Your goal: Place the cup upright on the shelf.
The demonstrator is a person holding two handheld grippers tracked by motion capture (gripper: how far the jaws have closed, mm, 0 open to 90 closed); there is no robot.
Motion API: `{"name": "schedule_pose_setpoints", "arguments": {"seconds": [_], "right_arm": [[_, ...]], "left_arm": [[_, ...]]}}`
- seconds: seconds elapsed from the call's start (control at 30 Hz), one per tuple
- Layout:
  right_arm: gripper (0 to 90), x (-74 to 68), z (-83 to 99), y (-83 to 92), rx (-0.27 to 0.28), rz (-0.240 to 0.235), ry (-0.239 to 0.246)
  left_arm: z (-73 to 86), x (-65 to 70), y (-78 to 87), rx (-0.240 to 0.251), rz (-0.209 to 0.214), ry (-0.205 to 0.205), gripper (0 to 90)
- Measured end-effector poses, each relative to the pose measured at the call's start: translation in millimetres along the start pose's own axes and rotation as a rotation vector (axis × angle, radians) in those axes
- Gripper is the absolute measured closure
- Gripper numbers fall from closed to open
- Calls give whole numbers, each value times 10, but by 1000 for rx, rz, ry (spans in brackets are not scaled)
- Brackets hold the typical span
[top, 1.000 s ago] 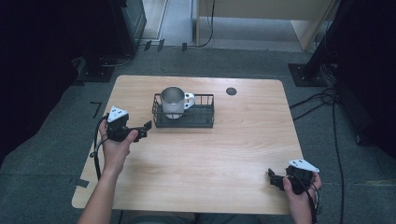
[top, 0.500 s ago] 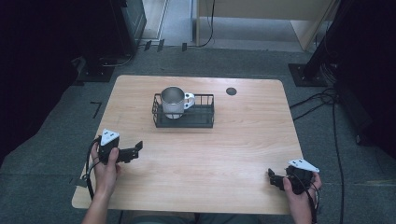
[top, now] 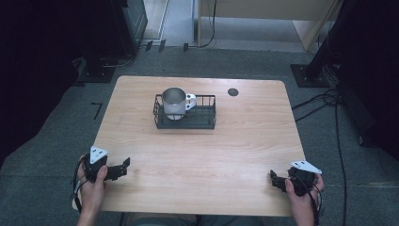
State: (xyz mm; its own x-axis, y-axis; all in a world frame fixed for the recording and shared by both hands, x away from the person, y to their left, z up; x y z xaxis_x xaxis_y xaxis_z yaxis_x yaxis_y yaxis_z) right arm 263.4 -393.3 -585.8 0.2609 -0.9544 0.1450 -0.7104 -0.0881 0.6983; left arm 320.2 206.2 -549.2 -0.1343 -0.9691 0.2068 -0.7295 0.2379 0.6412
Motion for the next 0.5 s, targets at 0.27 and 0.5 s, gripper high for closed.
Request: {"name": "schedule_pose_setpoints", "arguments": {"seconds": [0.27,0.5], "right_arm": [[0,0,0,0,0,0,0],[0,0,0,0,0,0,0]], "left_arm": [[196,-212,12,-29,-40,17,0],[260,-162,-34,-68,-49,-42,0]]}}
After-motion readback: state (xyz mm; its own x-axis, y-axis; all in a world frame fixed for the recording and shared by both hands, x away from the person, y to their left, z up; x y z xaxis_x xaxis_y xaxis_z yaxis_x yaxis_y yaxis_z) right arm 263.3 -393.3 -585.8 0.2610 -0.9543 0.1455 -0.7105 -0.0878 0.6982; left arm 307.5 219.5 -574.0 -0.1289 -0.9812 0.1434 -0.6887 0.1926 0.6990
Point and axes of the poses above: each handheld gripper's, and its own axes: y roughly backward along the jaws, z roughly out of its underside, x roughly to its right, the point moved 8 cm from there along -y, roughly forward along the jaws, and after that the axes turned 14 degrees about y, right-handed, at the moved point
